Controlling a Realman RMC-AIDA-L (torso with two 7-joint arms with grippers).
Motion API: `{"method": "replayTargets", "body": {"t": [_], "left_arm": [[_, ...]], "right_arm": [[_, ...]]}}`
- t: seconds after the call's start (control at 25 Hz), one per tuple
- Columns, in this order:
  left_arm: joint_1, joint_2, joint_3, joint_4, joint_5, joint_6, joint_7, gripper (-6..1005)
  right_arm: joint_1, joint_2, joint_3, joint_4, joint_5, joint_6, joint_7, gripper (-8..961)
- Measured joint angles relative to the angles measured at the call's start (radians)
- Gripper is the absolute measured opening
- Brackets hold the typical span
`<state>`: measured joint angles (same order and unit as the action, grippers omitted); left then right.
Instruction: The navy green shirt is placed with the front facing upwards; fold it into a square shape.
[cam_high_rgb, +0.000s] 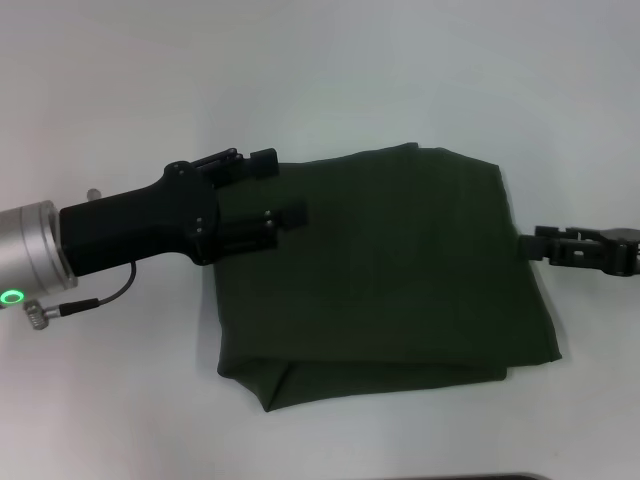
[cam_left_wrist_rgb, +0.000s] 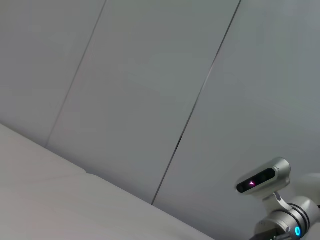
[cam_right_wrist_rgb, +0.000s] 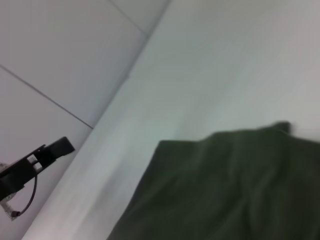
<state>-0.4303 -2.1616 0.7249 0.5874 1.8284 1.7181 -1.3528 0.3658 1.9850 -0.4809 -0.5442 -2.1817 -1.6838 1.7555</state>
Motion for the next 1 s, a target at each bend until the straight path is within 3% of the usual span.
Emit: {"method": "replayTargets", "body": {"t": [0.6, 1.0], "left_arm": [[0.017, 0.012, -0.014, 0.015, 0.069, 0.018, -0.037, 844], [0.030, 0.014, -0.024, 0.023, 0.083, 0.014, -0.055, 844]], "right_arm": [[0.045, 0.075, 0.042, 0.014, 0.061, 0.006, -0.239, 872], [0.087, 0.091, 0.036, 0.053, 0.063, 0.014, -0.344, 869]]}}
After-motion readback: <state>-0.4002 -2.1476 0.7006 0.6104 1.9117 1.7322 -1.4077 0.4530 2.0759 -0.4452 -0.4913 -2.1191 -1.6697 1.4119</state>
